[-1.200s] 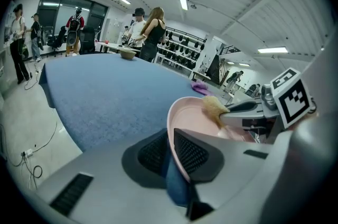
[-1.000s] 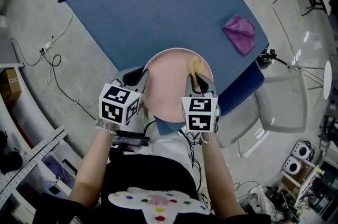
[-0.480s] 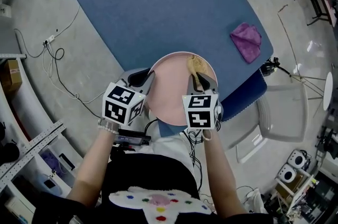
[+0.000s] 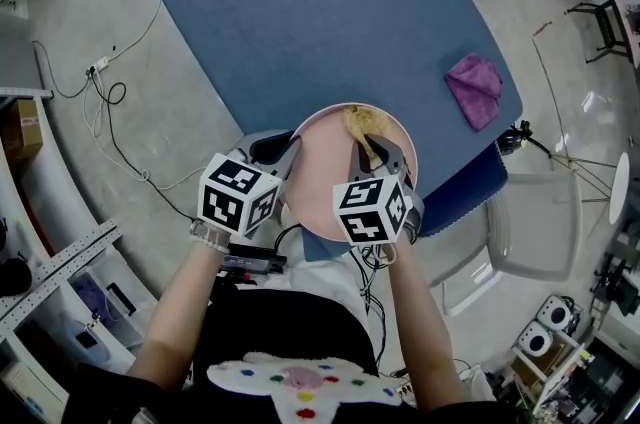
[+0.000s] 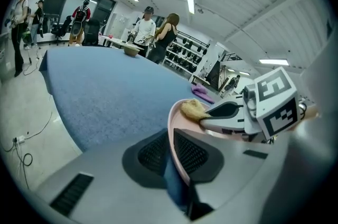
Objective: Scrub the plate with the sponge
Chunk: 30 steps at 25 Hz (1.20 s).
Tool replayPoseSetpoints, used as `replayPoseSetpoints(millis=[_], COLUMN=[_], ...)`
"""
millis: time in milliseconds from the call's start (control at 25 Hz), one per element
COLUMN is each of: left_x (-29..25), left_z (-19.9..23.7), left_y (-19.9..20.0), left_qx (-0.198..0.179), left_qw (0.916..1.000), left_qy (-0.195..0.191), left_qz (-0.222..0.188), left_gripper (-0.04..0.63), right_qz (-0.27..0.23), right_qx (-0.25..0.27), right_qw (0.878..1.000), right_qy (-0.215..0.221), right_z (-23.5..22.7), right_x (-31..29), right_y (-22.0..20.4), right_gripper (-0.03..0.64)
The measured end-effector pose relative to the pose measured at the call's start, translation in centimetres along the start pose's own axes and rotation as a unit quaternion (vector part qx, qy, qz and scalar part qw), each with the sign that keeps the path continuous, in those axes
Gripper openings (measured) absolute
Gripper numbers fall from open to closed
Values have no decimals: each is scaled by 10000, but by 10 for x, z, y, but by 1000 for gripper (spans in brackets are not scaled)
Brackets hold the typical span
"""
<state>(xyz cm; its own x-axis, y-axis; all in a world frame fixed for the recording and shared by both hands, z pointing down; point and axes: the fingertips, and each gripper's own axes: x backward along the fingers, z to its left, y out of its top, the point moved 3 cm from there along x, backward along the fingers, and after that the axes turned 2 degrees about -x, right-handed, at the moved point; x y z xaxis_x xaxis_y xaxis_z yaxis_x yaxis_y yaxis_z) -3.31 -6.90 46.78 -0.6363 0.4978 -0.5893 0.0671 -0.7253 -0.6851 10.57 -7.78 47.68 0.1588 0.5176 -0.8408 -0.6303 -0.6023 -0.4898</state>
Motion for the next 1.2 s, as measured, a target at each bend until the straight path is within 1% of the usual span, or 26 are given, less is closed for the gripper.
replayPoseSetpoints(millis=[120, 240, 600, 880, 960, 1080, 1200], left_x=[0, -1, -2, 1, 2, 2, 2], left_z=[0, -1, 0, 1, 1, 1, 1], left_y=[0, 1, 0, -1, -1, -1, -1], left_qx=[23, 36, 64, 59, 52, 42, 37], left_qw=[10000, 10000, 10000, 10000, 10000, 9999, 9999], left_qy=[-5, -6, 32, 60, 70, 87, 98], left_qz=[-6, -12, -23, -37, -42, -49, -54], left_gripper=[43, 43, 41, 41, 41, 41, 41], right_qz=[9, -18, -178, -298, -335, -406, -451], right_qx=[405, 691, 1164, 1663, 1756, 1765, 1794], right_qw=[9992, 9976, 9926, 9844, 9821, 9806, 9796], right_qy=[9, 40, 288, 498, 587, 751, 792], right_z=[5, 9, 29, 51, 58, 65, 67], right_x=[-2, -4, -5, 0, 1, 4, 4], right_y=[3, 7, 17, 21, 22, 22, 21], right_gripper=[41, 41, 41, 41, 41, 41, 42])
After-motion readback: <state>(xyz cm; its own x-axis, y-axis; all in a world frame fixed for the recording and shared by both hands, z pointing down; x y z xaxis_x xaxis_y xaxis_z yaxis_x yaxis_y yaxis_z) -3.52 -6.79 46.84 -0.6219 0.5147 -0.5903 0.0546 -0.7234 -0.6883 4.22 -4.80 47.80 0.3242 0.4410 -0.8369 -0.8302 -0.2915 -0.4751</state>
